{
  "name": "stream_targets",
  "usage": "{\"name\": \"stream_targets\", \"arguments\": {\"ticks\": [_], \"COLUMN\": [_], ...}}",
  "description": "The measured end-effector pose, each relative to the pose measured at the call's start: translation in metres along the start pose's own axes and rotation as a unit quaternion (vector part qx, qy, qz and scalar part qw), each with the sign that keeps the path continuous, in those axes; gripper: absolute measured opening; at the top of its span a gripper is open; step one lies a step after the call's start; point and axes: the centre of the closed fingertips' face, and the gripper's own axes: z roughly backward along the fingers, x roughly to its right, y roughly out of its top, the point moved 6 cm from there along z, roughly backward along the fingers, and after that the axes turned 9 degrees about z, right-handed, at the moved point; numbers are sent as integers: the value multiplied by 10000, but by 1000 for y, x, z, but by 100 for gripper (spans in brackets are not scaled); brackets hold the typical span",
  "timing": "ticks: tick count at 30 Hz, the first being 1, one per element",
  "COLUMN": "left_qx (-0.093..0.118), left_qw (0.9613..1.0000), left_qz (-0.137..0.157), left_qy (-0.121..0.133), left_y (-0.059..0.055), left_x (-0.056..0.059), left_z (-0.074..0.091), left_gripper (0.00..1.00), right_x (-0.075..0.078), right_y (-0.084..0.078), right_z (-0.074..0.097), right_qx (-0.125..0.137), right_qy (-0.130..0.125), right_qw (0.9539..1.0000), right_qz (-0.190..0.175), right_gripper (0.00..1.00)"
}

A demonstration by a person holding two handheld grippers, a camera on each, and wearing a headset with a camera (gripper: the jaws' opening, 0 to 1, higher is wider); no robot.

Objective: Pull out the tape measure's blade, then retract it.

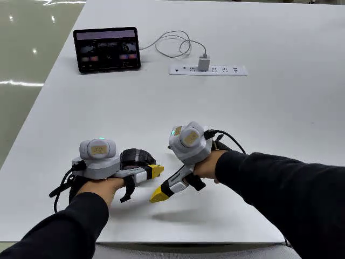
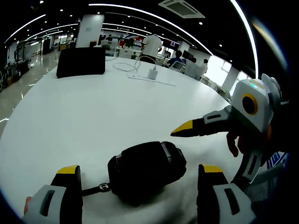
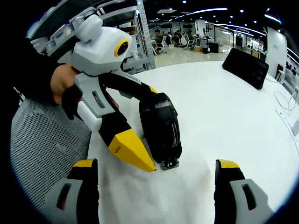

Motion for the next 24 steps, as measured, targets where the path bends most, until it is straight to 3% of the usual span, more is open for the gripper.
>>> {"name": "stream_targets", "arguments": {"ticks": [7, 10, 17, 24], "left_qx": [25, 126, 192, 190], "left_qw": [9994, 9982, 9957, 9945], "left_qz": [-284, -422, -713, -715], "left_qy": [-171, -404, -554, -743], "left_y": [6, 9, 13, 12], "left_x": [10, 15, 14, 8], "left_z": [7, 9, 11, 19], "left_gripper": [100, 100, 100, 100], "right_x": [5, 7, 9, 6], "right_y": [2, -1, -11, -25], "right_z": [11, 15, 30, 45], "right_qx": [251, 286, 378, 441], "right_qy": [-262, -373, -641, -810], "right_qw": [9991, 9987, 9969, 9949], "right_qz": [-213, -197, -255, -415], "right_gripper": [100, 100, 100, 100]}}
